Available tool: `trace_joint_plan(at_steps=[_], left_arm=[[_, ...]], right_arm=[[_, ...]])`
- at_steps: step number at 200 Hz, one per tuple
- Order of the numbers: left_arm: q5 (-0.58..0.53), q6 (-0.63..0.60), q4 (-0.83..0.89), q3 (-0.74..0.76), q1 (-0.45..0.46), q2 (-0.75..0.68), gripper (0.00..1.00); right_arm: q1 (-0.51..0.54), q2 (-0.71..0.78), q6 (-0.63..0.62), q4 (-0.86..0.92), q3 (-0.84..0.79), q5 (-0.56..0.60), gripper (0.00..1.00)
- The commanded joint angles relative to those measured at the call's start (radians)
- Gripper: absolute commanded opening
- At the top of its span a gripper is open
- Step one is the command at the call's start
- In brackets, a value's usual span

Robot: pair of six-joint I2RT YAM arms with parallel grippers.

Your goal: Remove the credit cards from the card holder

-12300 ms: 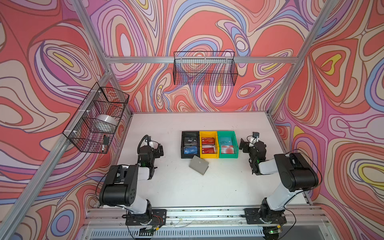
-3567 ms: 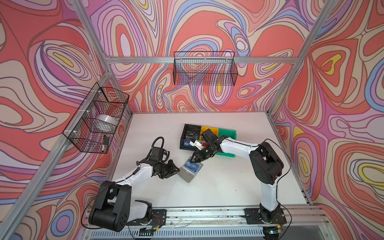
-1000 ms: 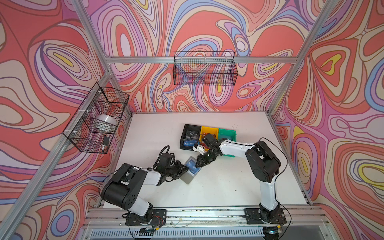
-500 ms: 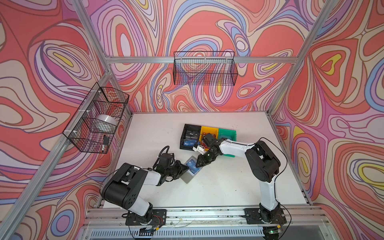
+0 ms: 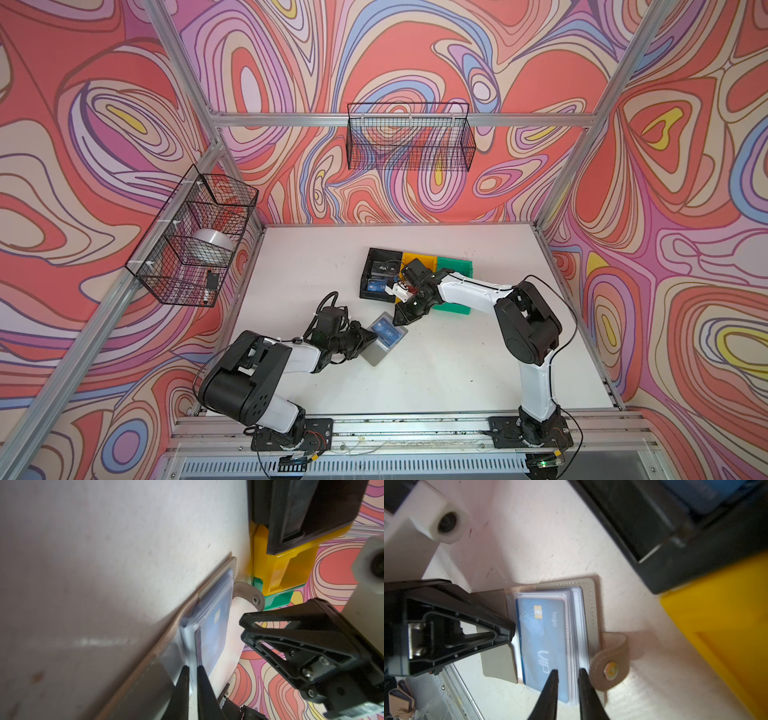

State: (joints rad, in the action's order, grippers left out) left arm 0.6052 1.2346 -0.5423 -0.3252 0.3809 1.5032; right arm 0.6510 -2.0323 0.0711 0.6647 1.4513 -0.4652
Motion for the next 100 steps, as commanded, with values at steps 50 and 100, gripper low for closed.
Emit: trace_joint_plan(at_steps=[50,100], left_arm=[[-0.005,0.003,-0.021,0.028,0.004,-0.001,0.13],[-0.005,0.012,-0.059,0.041,0.006,0.008,0.13]], right_arm=[[0.007,-0.048,-0.03,0.038,0.055,0.042,0.14],[0.024,-0.07,-0.03,0.033,0.047,0.051,0.11]])
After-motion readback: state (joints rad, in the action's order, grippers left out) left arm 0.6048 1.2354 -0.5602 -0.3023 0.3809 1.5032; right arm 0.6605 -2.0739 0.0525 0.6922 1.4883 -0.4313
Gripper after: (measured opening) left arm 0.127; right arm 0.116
